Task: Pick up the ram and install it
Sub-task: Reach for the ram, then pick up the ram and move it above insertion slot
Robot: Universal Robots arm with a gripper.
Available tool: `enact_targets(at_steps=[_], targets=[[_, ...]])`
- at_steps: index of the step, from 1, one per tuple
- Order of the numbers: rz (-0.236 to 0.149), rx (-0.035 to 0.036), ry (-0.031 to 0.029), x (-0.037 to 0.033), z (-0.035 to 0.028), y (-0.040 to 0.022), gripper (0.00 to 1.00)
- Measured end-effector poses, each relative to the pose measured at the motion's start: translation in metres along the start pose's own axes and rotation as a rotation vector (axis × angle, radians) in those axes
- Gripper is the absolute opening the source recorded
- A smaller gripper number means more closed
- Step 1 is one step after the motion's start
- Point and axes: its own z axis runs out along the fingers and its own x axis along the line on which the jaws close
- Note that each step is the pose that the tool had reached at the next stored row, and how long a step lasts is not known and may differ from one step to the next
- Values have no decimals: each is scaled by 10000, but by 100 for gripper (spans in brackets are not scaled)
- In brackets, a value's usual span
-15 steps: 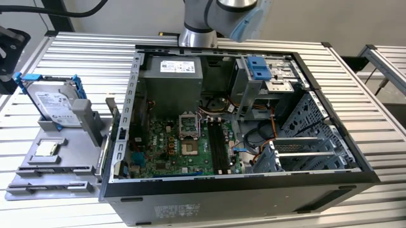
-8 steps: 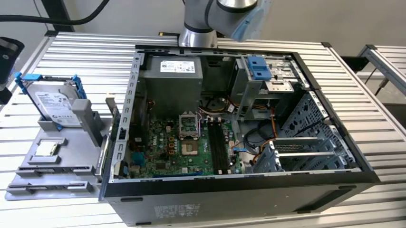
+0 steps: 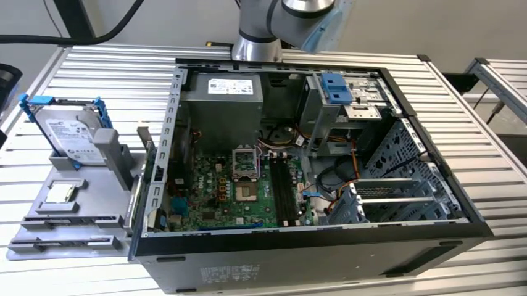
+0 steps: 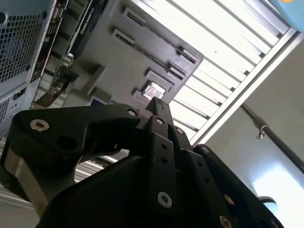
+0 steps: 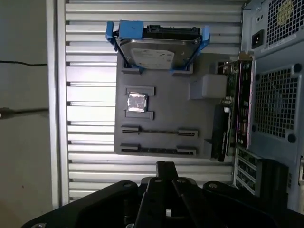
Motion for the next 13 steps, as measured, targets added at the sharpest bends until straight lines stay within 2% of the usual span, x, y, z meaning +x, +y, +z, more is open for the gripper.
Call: enact_targets(at_steps=[3, 13], targets=[[-104, 1, 5, -1, 0, -2, 0], [-1920, 12, 32, -1, 2, -3, 0]])
